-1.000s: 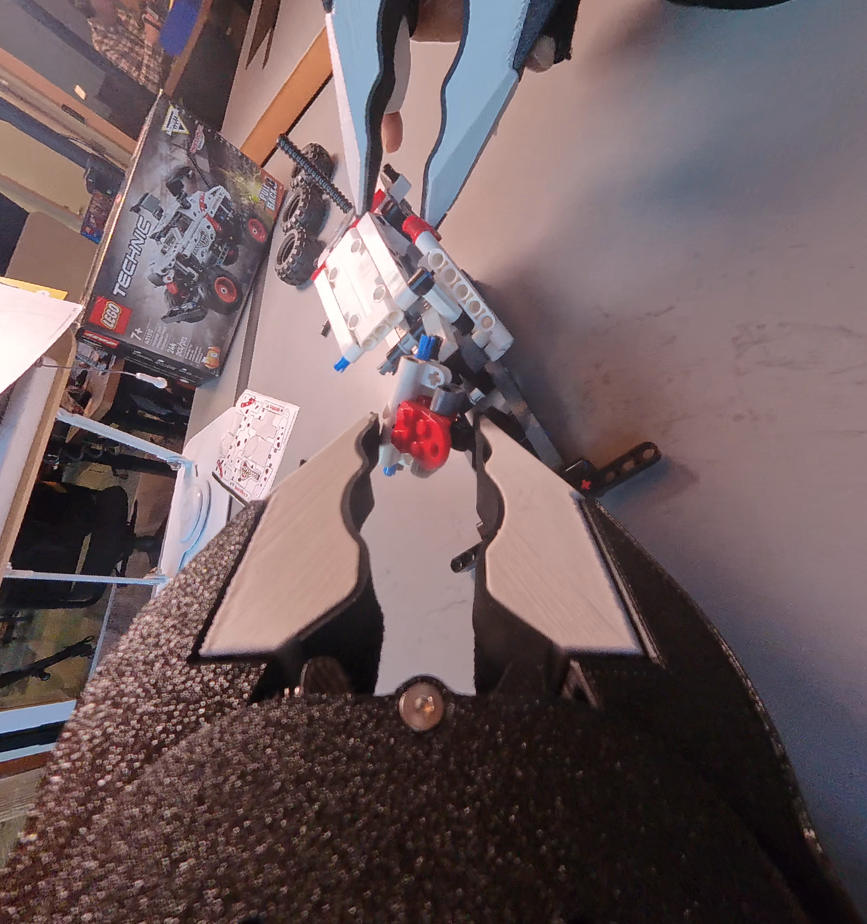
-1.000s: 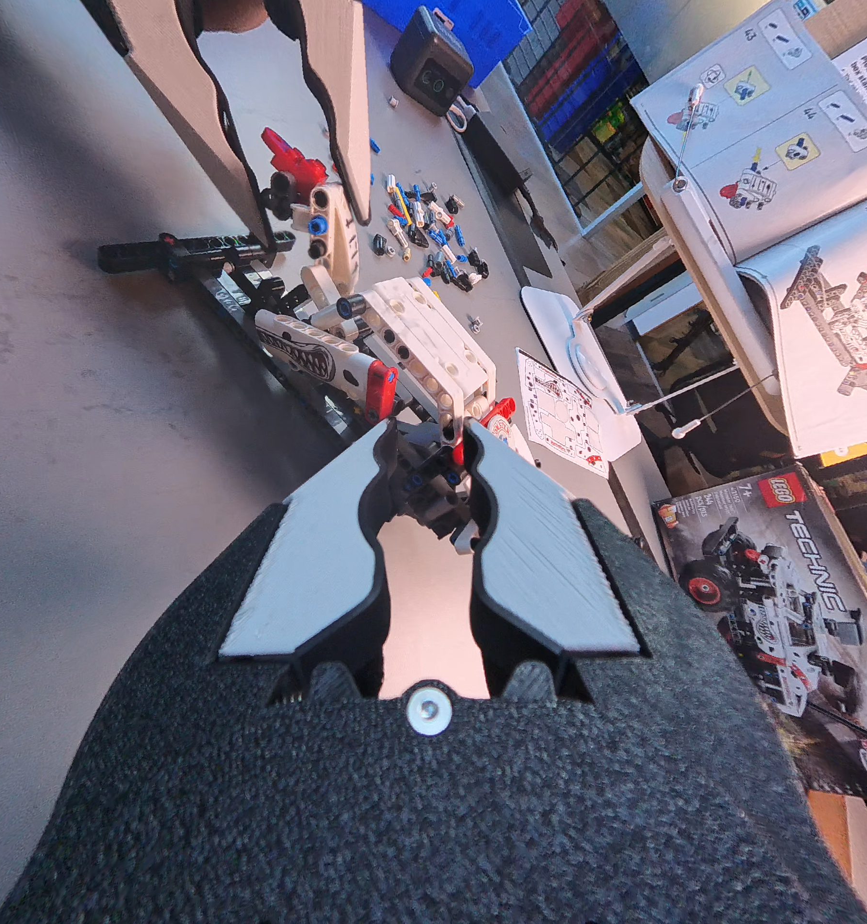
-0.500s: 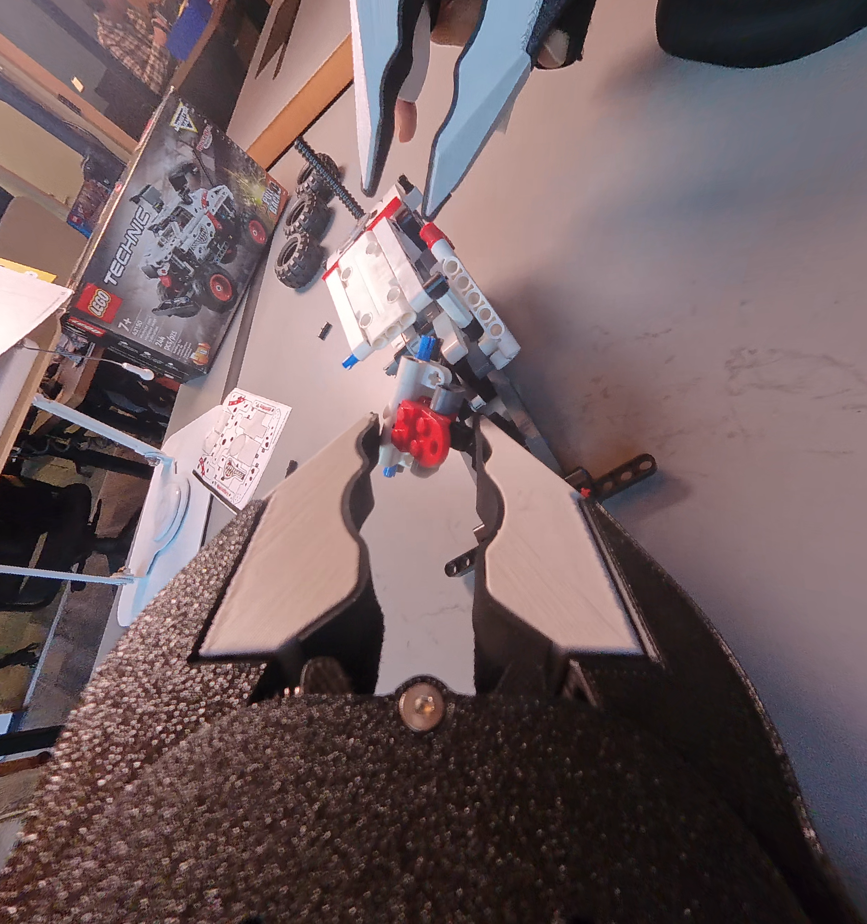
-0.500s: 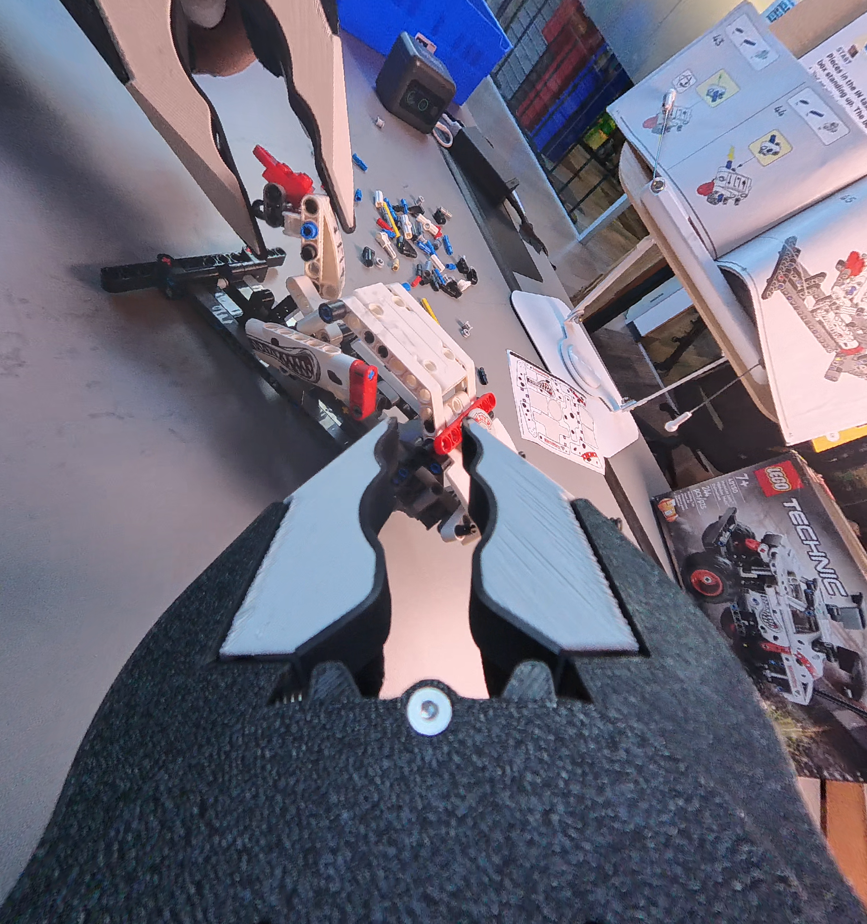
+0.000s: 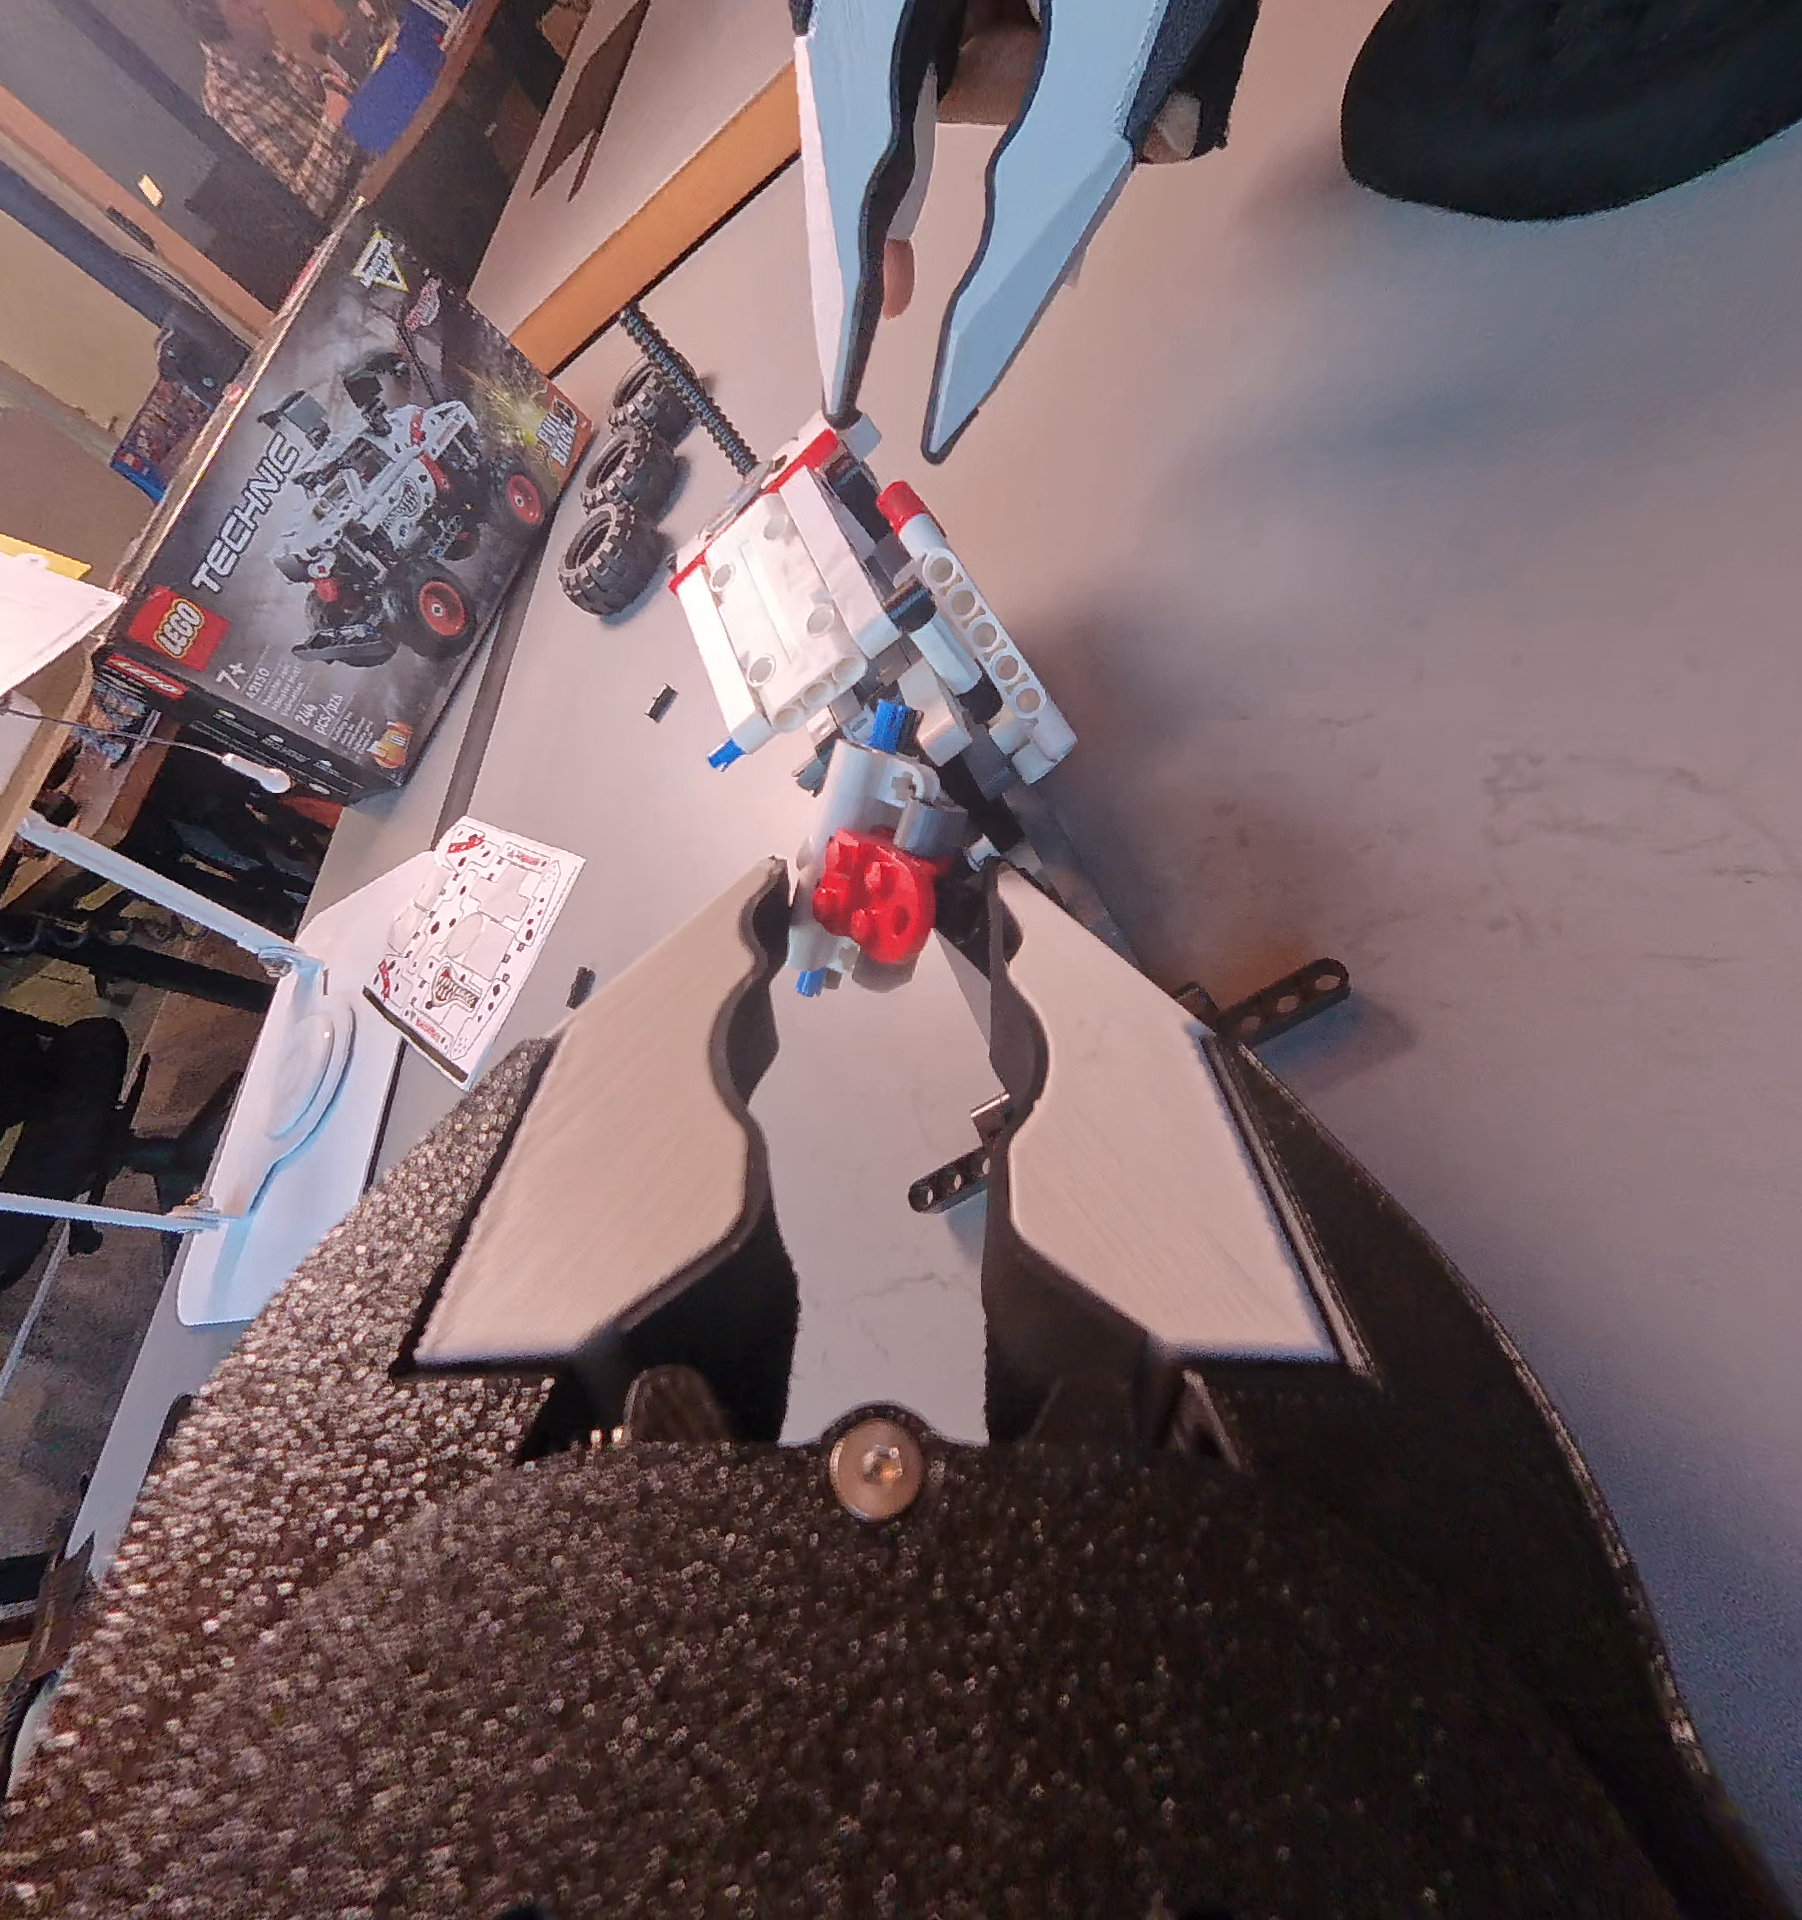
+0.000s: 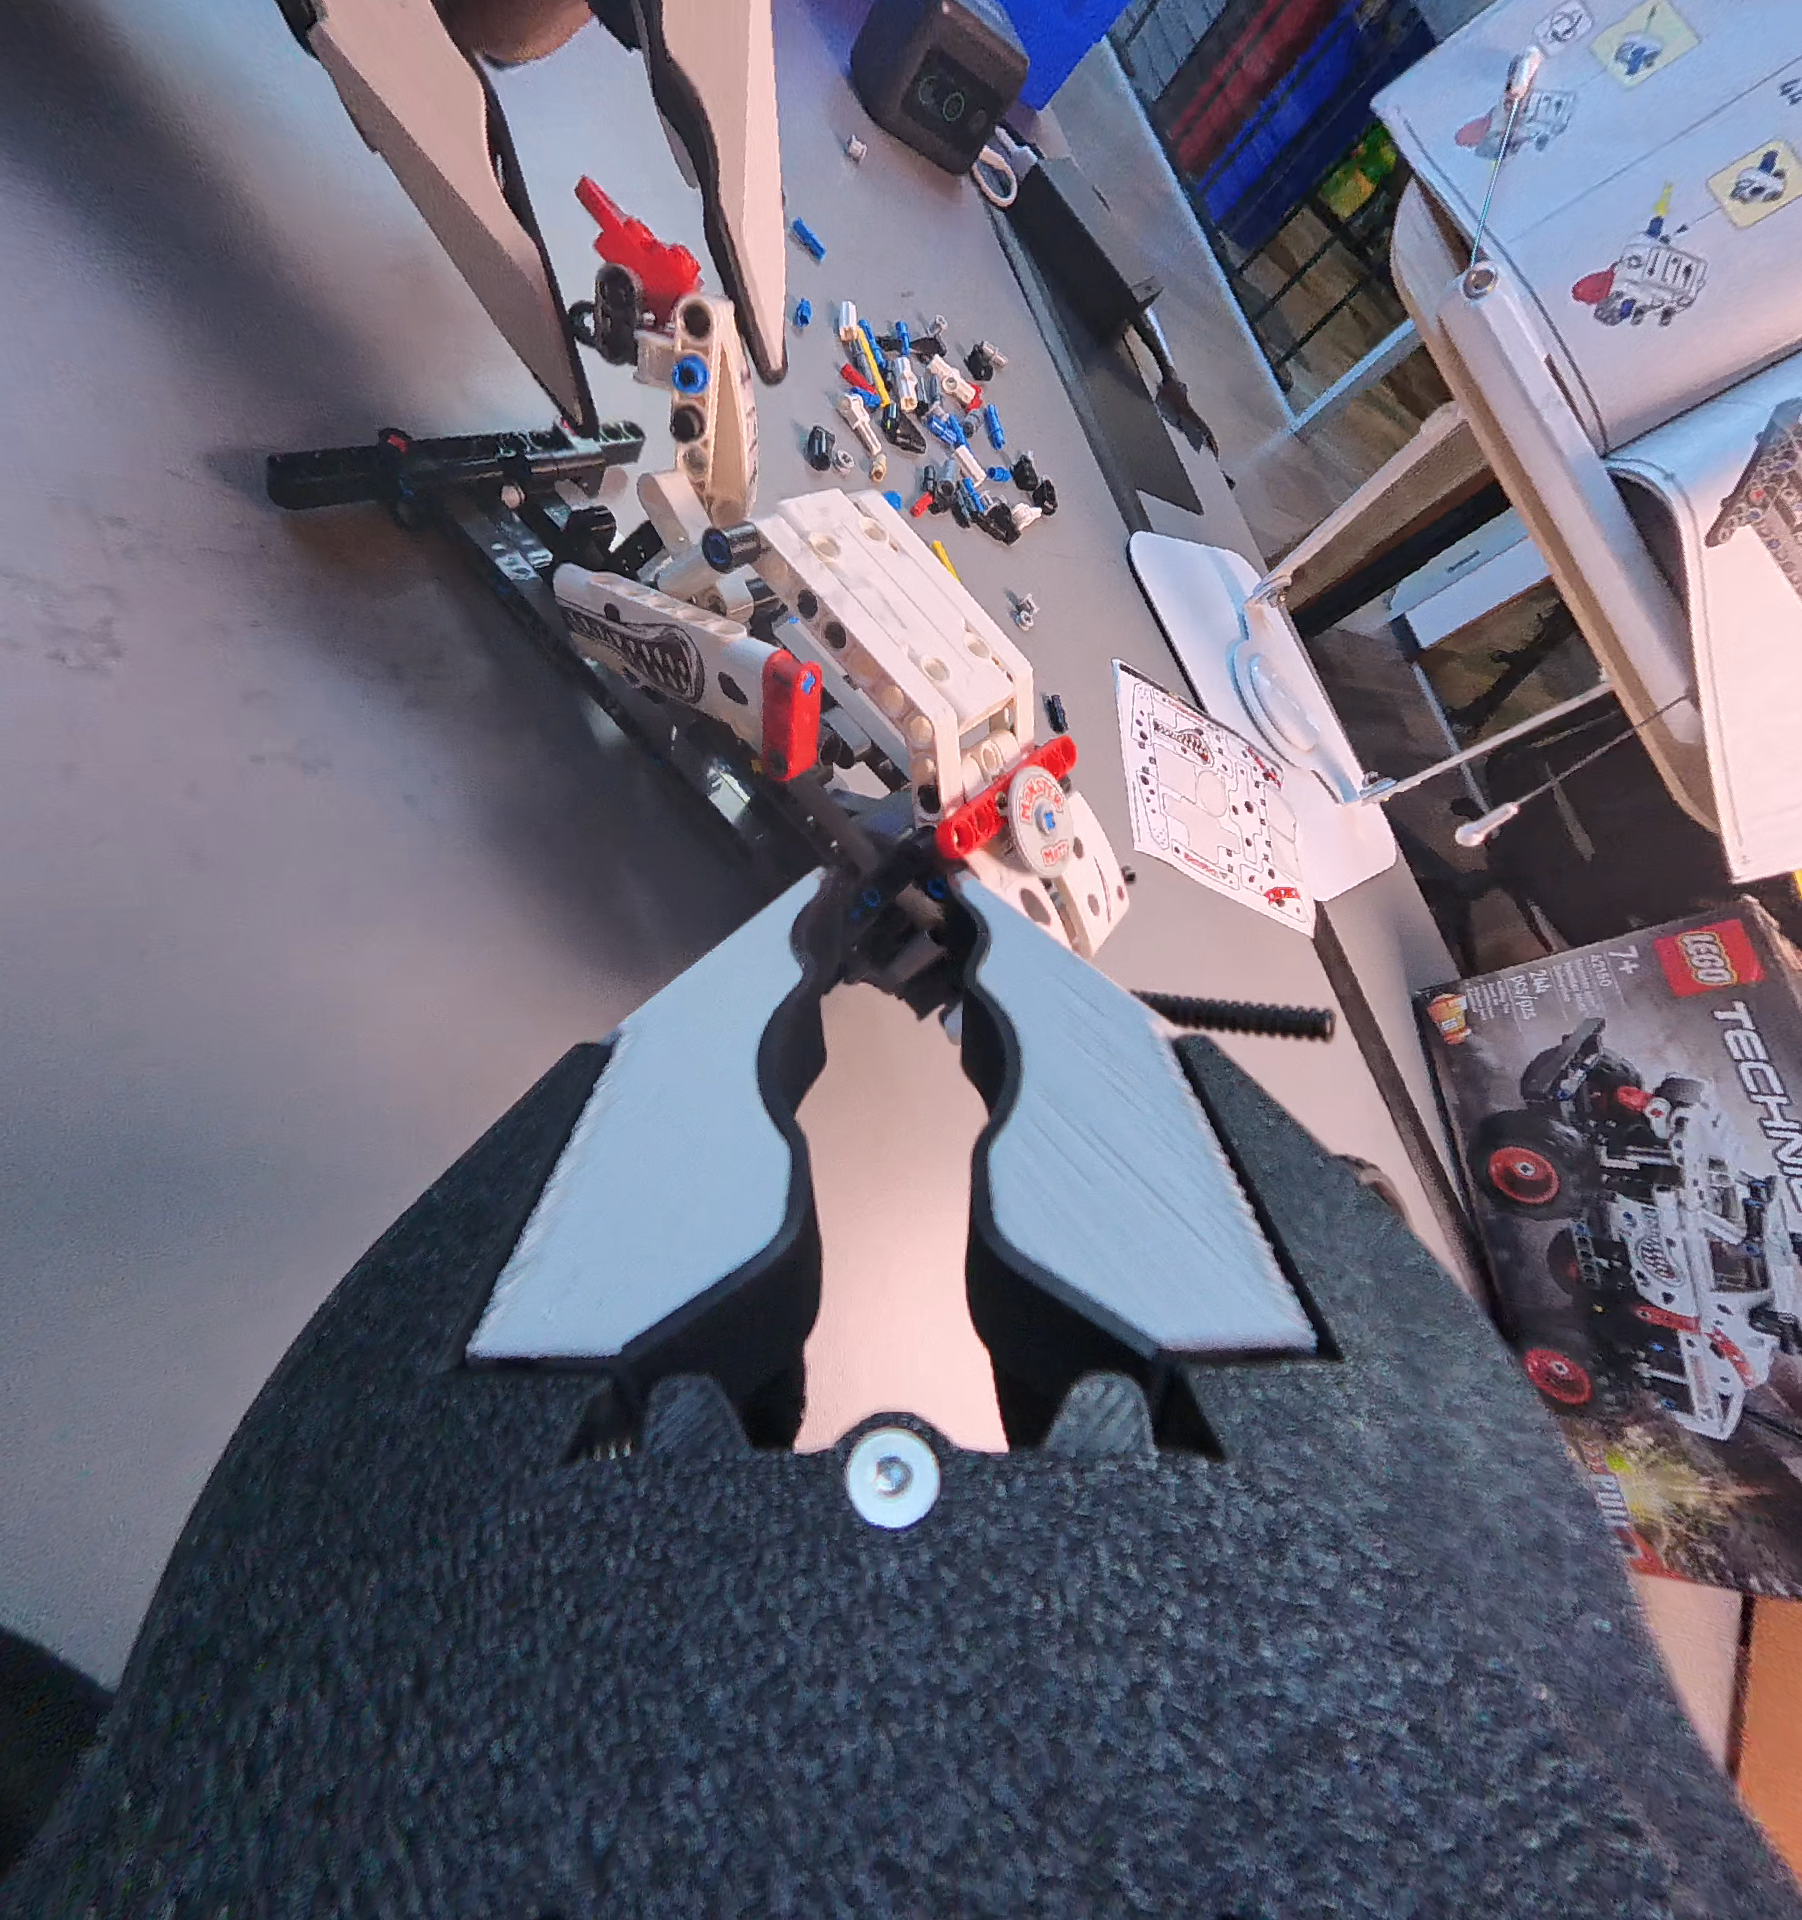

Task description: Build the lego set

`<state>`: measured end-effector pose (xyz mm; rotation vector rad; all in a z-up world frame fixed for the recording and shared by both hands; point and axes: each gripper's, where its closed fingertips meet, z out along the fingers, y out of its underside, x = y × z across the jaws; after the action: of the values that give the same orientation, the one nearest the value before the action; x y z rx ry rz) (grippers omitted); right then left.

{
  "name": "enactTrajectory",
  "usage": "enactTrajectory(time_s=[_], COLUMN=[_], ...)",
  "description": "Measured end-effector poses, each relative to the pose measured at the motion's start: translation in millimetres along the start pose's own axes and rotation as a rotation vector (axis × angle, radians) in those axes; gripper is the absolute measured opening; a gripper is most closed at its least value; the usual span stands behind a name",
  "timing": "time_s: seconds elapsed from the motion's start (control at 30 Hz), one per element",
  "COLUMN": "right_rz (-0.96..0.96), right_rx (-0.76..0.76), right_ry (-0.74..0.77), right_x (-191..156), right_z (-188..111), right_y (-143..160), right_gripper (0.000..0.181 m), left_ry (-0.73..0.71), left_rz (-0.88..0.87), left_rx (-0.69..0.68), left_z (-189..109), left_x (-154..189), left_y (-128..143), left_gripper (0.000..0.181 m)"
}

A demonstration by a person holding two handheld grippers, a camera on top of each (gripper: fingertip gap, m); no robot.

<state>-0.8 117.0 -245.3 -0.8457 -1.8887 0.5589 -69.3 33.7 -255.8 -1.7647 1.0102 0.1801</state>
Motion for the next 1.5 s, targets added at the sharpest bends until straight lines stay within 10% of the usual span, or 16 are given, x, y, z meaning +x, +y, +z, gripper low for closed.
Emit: enactTrajectory(time_s=[1.0,1.5], right_rz=[0.122,0.122], right_rx=[0.101,0.082], right_ry=[-0.139,-0.139], right_x=[24.5,-16.2], right_z=[67.2,20.2], right_y=[19.0,-6.9], right_gripper=[0.027,0.029], left_ry=[-0.003,-0.020], left_rz=[0.040,-0.397], left_rx=[-0.075,0.021], left_z=[24.4,24.7], left_x=[7.2,2.6], left_y=[-29.3,-36.3], left_gripper=[0.036,0.034])
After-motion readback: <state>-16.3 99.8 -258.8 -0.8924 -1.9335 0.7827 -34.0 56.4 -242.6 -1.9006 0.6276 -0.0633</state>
